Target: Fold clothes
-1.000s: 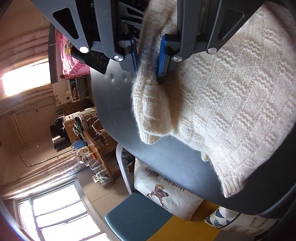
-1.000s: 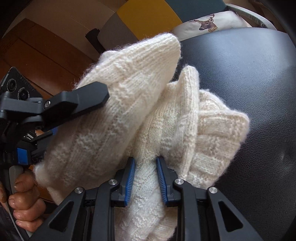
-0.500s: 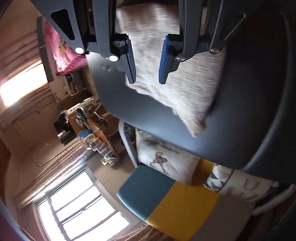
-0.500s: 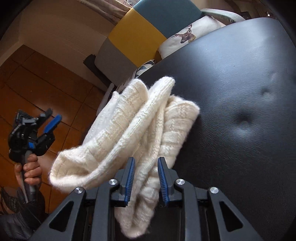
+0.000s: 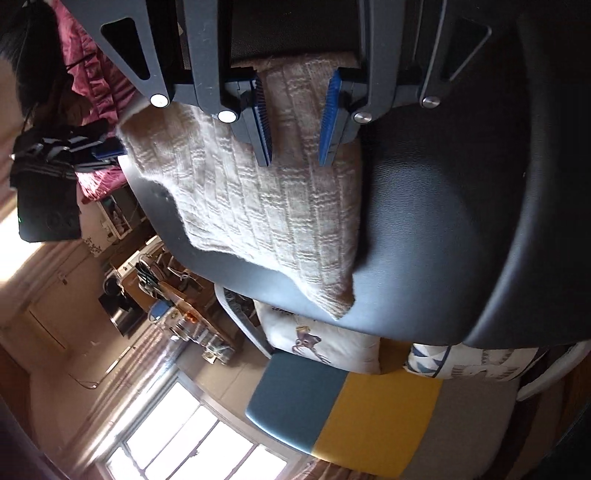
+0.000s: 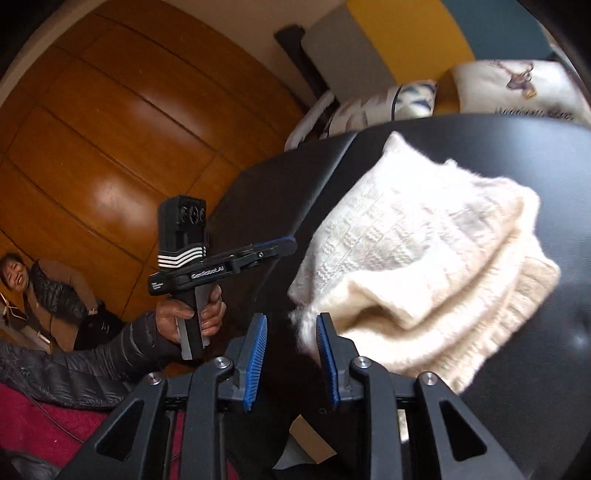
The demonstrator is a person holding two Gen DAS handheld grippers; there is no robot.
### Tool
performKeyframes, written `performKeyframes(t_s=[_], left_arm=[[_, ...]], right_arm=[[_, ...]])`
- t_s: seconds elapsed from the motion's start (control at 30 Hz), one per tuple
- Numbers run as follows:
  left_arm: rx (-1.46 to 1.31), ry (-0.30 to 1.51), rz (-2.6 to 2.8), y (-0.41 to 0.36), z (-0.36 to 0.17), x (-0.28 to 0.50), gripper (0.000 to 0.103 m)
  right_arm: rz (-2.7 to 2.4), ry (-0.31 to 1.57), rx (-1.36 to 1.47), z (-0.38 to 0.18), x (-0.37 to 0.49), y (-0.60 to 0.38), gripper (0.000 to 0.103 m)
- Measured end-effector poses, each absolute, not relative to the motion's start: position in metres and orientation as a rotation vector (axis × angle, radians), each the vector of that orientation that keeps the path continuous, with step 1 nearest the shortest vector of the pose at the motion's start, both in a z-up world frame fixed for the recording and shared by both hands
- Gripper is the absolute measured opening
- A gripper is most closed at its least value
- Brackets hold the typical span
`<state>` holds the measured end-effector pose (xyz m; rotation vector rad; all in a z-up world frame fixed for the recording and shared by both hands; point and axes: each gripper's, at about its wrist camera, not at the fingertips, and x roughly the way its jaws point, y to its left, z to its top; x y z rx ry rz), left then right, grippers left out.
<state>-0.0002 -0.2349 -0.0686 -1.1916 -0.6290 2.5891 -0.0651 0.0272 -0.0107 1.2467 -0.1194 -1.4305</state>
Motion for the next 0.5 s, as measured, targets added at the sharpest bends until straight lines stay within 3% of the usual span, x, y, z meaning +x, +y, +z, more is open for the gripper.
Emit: performKeyframes(t_s=[0.13,0.27,0.37,0.5], left_arm=[[-1.24,-0.508,2.488,-0.213,-0.079,-0.002,0.025],[-1.315,-0.387,2.391,-0.198,-0.102,0.004,0.025],[-1.287,-0.304,2.368,-0.19,-0.106,0.013,0.025],[-1.252,-0.26,2.376,-0.187,-0.094,0.013,0.025]], right_arm=[[-1.313,-0.029,1.406,-0.045,-0.068,0.0,0.028],[-1.396,0.059,1.574,-0.097,-0.06,0.034,0.026],[-1.456,-0.178,1.564,-0.106,-0.065,0.074,0.022],[-1.527,-0.277,1.496,-0.085,-0.054,0.099,0.024]])
